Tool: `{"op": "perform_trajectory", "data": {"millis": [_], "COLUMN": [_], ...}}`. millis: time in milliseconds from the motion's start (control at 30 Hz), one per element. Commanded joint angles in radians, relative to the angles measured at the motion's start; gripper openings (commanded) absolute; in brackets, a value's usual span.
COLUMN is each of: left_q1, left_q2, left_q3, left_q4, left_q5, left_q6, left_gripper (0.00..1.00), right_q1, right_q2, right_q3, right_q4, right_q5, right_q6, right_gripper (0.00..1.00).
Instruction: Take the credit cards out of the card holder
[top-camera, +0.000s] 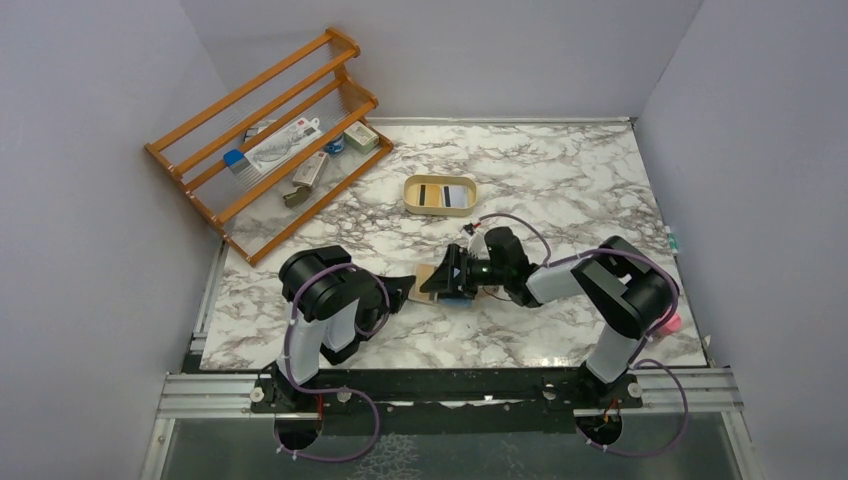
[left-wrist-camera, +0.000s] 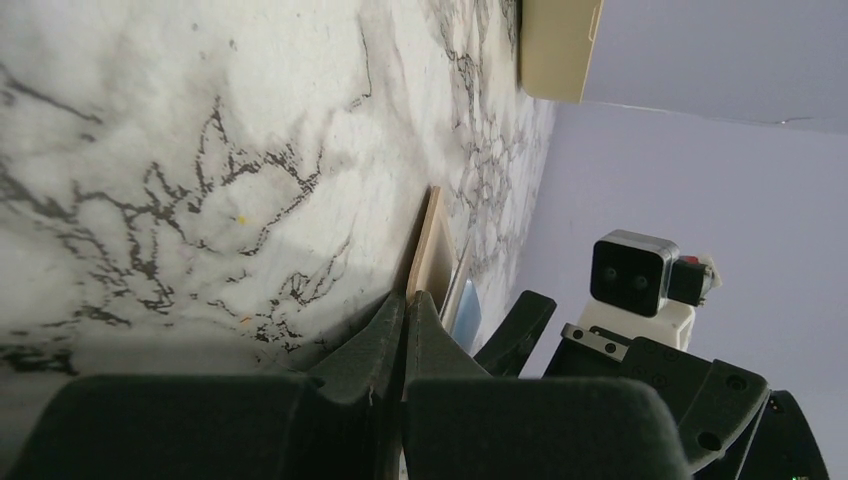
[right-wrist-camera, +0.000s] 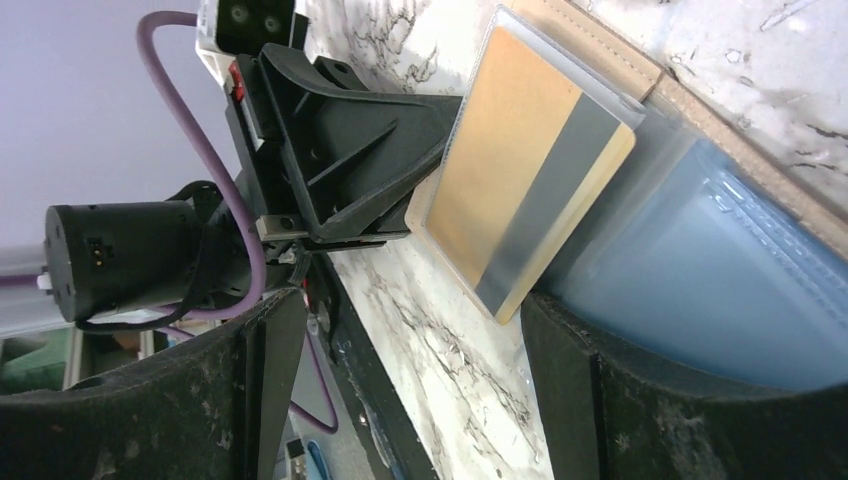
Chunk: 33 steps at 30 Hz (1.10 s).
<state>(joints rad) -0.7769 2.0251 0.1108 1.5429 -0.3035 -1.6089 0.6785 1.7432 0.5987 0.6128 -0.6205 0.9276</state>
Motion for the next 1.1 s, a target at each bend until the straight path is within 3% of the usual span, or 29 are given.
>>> {"op": "perform_trajectory", "data": {"millis": [0, 133, 433, 1067], "left_q1": [-0.001, -0.002, -0.001, -0.001], "left_q2": [0.067, 0.058, 0.038, 0.026], "left_q3": [-0.048, -0.054, -0.058, -0.055], "left_q4": [0.247, 0.248, 0.248, 0.249], "left_q5": [0.026, 0.026, 0.029, 0.034], "left_q6": [0.070, 0.081, 0.110, 0.166], "left_gripper": [0.00, 0.00, 0.00, 0.00], "right_q1": [0.022, 0.020, 0.020, 0.020], "right_q2": [0.034, 0.039, 0.060, 0.052], "right_q3": [-0.065, -0.137, -0.173, 0.143], "right_q4": [0.295, 0.500, 0.736, -0.104], "right_q5": [-0.072, -0.034, -0.014, 0.043], "right_q6": [0.156, 0.247, 0.313, -0.001], "right_gripper": [0.84, 0.83, 0.83, 0.82]}}
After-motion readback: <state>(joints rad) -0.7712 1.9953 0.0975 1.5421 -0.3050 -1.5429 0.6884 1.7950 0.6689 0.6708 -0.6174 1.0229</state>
